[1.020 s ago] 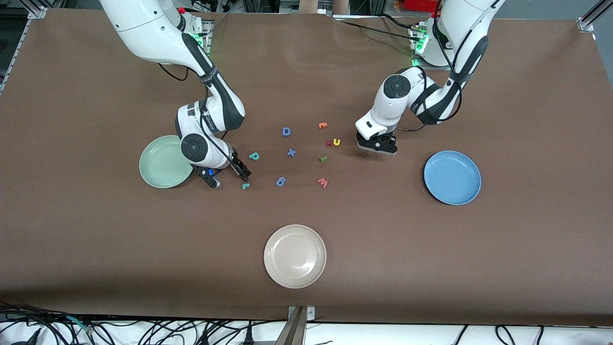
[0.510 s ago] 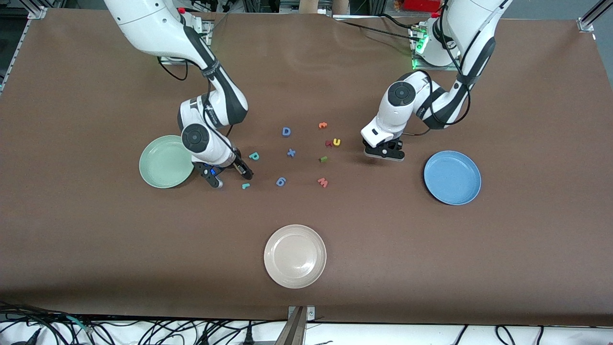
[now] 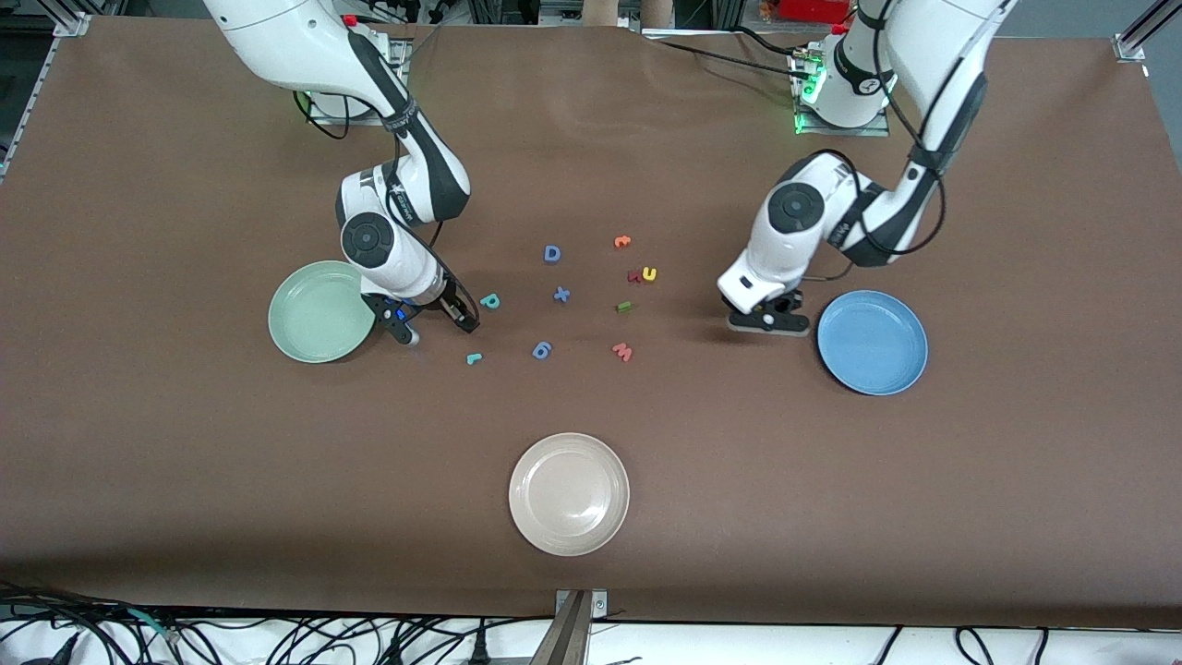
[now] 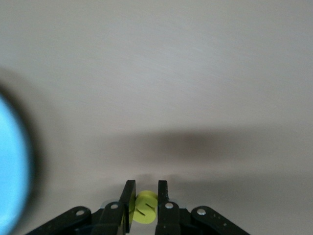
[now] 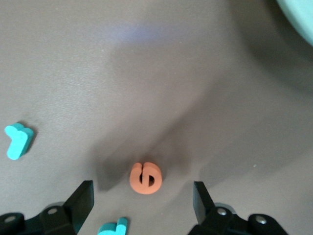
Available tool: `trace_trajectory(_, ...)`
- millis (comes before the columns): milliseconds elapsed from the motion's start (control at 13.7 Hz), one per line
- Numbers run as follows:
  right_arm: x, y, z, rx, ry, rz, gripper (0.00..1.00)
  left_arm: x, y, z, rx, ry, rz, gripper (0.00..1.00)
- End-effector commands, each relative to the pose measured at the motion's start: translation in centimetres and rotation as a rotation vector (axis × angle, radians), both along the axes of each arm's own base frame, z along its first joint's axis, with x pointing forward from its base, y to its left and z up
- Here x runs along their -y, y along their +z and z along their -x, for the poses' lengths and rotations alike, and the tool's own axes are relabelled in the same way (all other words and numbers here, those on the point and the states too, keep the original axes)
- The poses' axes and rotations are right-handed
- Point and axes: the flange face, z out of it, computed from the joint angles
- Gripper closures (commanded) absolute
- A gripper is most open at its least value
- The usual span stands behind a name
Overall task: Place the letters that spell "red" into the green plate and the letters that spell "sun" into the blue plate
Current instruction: 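Release the S onto the blue plate while the right gripper lifts the 6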
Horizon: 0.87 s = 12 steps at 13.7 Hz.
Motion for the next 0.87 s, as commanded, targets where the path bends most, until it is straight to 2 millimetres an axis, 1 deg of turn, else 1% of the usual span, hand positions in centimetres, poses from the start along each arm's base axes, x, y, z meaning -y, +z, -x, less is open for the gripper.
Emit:
trace_trajectory(0, 0.4, 0.4, 0.6, 0.023, 0.001, -0.004, 0.09, -4.3, 4.4, -5.4, -0.116, -0.067, 0.008, 1.00)
trace_trajectory(73, 0.4, 0.3, 0.6, 0.022, 0.001, -0.003, 0.17, -7.6, 5.3, -6.7, -0.144, -0.072, 0.019, 1.00)
trace_trajectory(146, 0.4, 0.3, 0.6, 0.022, 0.002, -0.003, 0.23, -10.1, 5.5, -7.4, -0.149, -0.078, 0.026, 1.00)
trace_trajectory(219, 0.6, 0.2, 0.5, 0.022, 0.000, -0.003, 0.23, -12.1, 5.4, -7.8, -0.155, -0.086, 0.032, 1.00)
trace_trajectory(291, 0.6, 0.1, 0.4, 0.024, 0.003, -0.004, 0.26, -14.1, 4.3, -8.0, -0.177, -0.094, 0.042, 1.00)
trace_trajectory(364, 0.6, 0.1, 0.4, 0.027, 0.007, -0.005, 0.28, -16.7, 3.6, -8.5, -0.189, -0.111, 0.054, 1.00)
trace_trajectory(437, 0.7, 0.0, 0.3, 0.028, 0.007, -0.005, 0.28, -18.6, 2.5, -8.8, -0.204, -0.113, 0.068, 1.00)
trace_trajectory(510, 0.7, -0.2, 0.4, 0.025, 0.007, -0.003, 0.30, -19.3, 2.2, -9.4, -0.198, -0.111, 0.075, 1.00)
trace_trajectory(583, 0.8, -0.2, 0.3, 0.025, 0.007, -0.004, 0.36, -19.4, 1.7, -10.0, -0.199, -0.113, 0.079, 0.64)
trace_trajectory(656, 1.0, -0.2, 0.3, 0.026, 0.009, -0.003, 0.43, -19.3, 1.7, -10.2, -0.197, -0.116, 0.078, 0.01)
trace_trajectory(802, 1.1, -0.2, 0.2, 0.026, 0.013, -0.001, 0.57, -17.2, 2.3, -10.3, -0.187, -0.127, 0.085, 0.00)
